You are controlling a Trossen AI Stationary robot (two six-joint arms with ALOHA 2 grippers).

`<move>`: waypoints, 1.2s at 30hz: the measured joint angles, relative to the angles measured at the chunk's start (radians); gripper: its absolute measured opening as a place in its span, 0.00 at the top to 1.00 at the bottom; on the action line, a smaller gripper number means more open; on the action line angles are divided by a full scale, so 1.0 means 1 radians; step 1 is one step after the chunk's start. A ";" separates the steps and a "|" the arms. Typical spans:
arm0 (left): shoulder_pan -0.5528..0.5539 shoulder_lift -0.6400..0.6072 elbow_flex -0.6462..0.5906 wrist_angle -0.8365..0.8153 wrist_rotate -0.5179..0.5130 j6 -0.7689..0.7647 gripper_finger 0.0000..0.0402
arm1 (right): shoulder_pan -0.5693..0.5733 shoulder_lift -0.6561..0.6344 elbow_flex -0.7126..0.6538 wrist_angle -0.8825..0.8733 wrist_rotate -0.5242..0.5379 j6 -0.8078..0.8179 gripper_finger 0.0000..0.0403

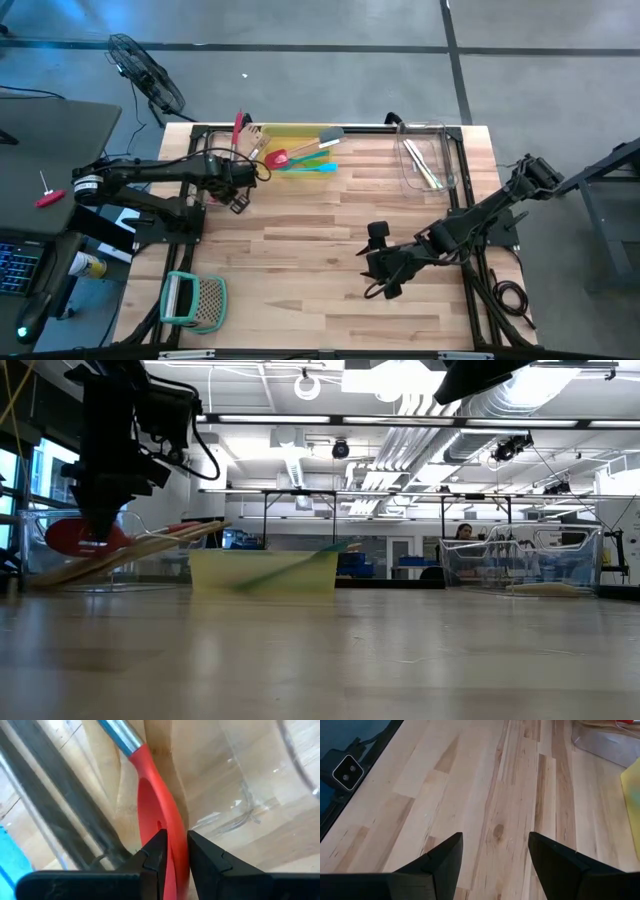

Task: Pick & Place Kitchen Items
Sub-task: Put the red serving spoon into the left transparent bin, then return to Home Position

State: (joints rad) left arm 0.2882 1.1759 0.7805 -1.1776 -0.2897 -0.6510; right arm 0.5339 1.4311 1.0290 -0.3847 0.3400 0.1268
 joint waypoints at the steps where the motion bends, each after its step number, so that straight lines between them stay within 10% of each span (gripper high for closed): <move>1: 0.000 0.000 0.006 -0.016 0.001 0.000 0.83 | 0.000 0.000 0.000 0.000 0.000 0.000 0.46; 16: 0.000 0.000 0.240 -0.040 -0.017 0.046 0.83 | -0.006 0.000 0.000 -0.007 -0.013 0.007 0.46; 36: -0.076 -0.019 0.340 0.418 0.464 0.284 0.96 | -0.006 0.000 0.000 0.038 -0.078 0.043 0.60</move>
State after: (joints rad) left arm 0.2126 1.1571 1.1206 -0.7592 0.1739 -0.3668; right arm 0.5274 1.4310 1.0290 -0.3470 0.2615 0.1702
